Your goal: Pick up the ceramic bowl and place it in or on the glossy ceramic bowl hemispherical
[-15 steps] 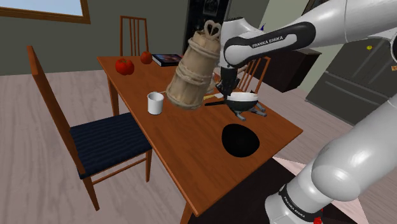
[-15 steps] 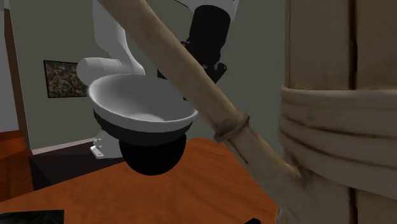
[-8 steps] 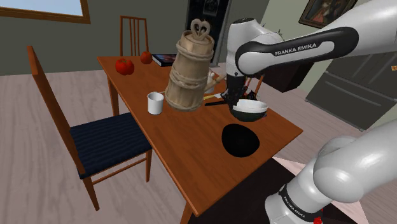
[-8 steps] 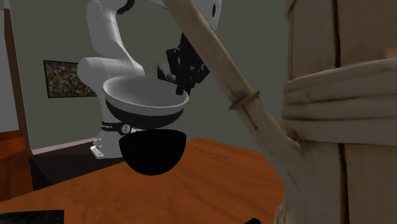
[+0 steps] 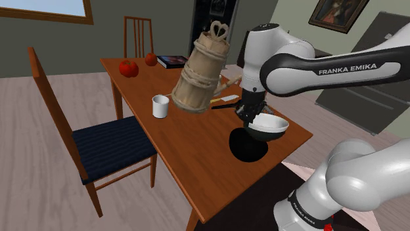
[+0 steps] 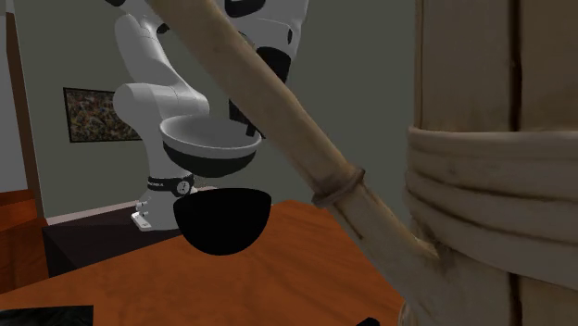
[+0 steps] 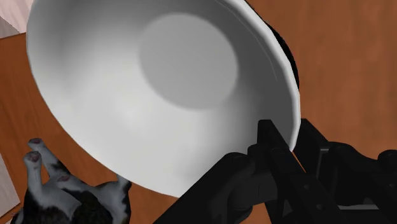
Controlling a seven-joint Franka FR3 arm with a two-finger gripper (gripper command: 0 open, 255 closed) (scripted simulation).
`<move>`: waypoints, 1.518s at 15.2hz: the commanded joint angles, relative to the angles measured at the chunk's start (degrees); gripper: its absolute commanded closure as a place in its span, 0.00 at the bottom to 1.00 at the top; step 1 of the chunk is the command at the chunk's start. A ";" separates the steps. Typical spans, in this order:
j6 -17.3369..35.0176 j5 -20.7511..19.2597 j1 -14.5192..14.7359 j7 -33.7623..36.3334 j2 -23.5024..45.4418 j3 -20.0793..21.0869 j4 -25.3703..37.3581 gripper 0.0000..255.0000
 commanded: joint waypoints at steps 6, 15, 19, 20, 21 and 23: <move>5.15 -0.11 0.11 1.60 1.58 0.54 -3.77 1.00; 13.49 -1.24 -0.45 3.74 6.11 1.05 -7.80 1.00; 13.49 -1.24 -0.45 3.74 6.11 1.05 -7.80 1.00; 13.49 -1.24 -0.45 3.74 6.11 1.05 -7.80 1.00; 13.49 -1.24 -0.45 3.74 6.11 1.05 -7.80 1.00; 13.49 -1.24 -0.45 3.74 6.11 1.06 -7.81 0.00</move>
